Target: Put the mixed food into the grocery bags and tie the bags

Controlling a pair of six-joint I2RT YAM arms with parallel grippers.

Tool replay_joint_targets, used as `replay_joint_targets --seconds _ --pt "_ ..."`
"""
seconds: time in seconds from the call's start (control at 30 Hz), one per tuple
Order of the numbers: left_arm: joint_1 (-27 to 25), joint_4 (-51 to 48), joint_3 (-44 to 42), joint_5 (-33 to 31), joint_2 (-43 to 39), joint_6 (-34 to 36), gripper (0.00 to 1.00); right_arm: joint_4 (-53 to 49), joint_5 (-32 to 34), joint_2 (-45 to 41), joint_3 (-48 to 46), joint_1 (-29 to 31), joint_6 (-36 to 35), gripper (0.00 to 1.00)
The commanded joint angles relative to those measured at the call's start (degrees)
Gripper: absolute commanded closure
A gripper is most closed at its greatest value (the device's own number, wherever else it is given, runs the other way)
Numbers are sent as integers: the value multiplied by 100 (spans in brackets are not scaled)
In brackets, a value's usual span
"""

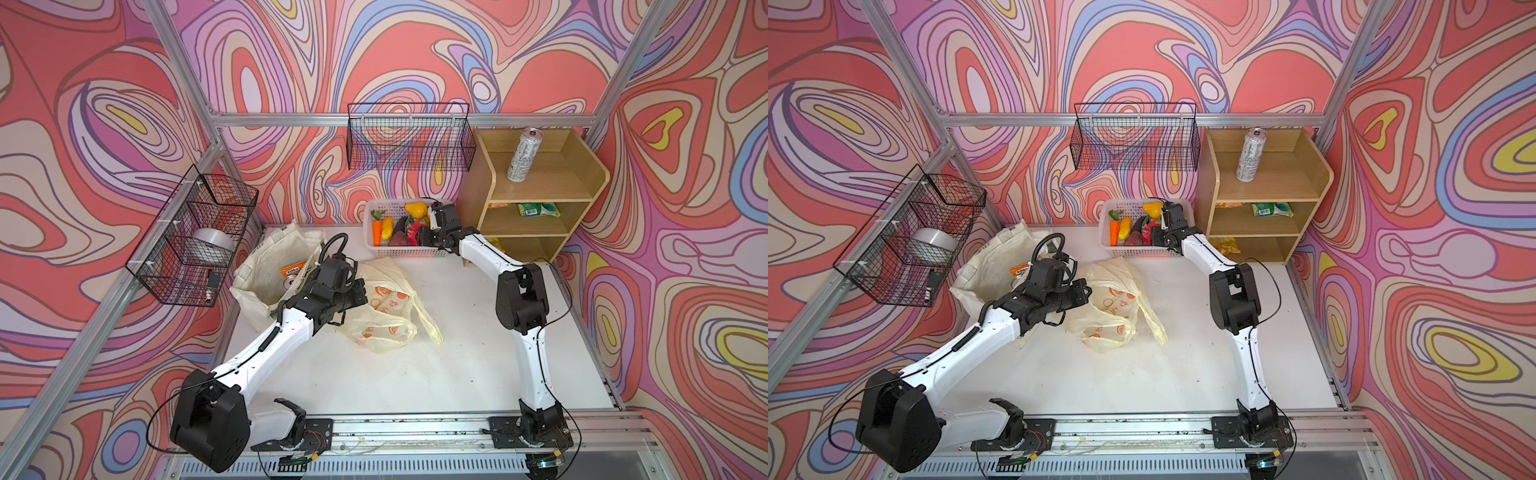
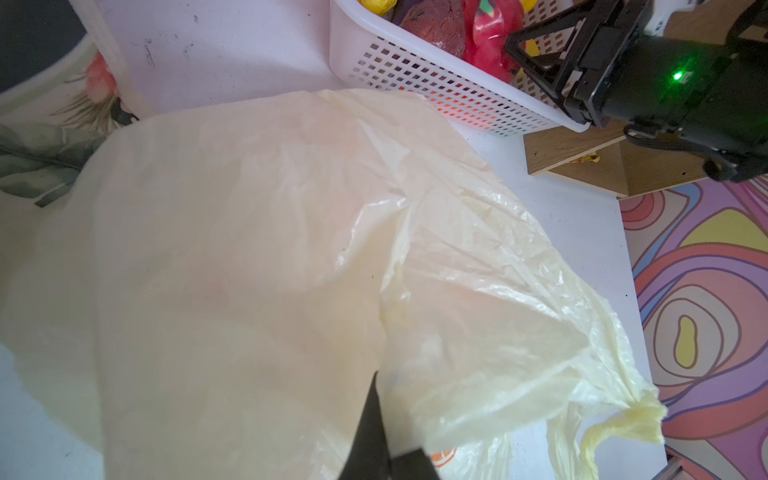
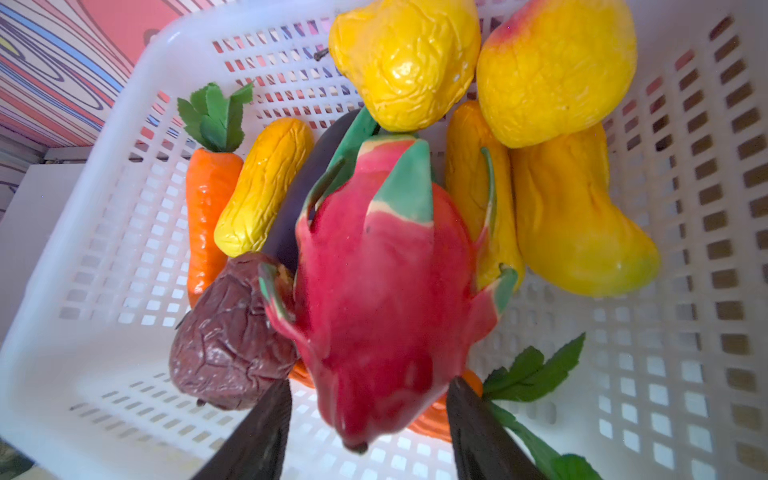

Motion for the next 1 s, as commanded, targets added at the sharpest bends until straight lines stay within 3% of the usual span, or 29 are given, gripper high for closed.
replay_joint_targets --seconds 0.0,0.03,0.17,0.5,0.8,0.9,0.97 --pt "31 -10 25 30 -13 -41 100 66 -195 -360 -252 -2 65 27" --pt "35 -14 21 17 -20 -32 100 17 -234 -400 -337 -2 68 22" --pt "39 -32 22 -10 -39 -19 100 -22 -348 -624 -825 -3 57 22" --pt "31 3 -8 -7 -22 -20 100 -317 -558 -1367 -1904 -46 202 31" --pt "36 -39 -135 -99 -156 33 100 -230 -1541 -1737 -2455 -55 547 38" --pt "31 -58 -226 -125 -253 29 100 -395 -1282 -1696 -2228 -55 399 35" --pt "34 -89 -252 -132 -301 29 100 -772 -978 -1482 -1762 -63 166 25"
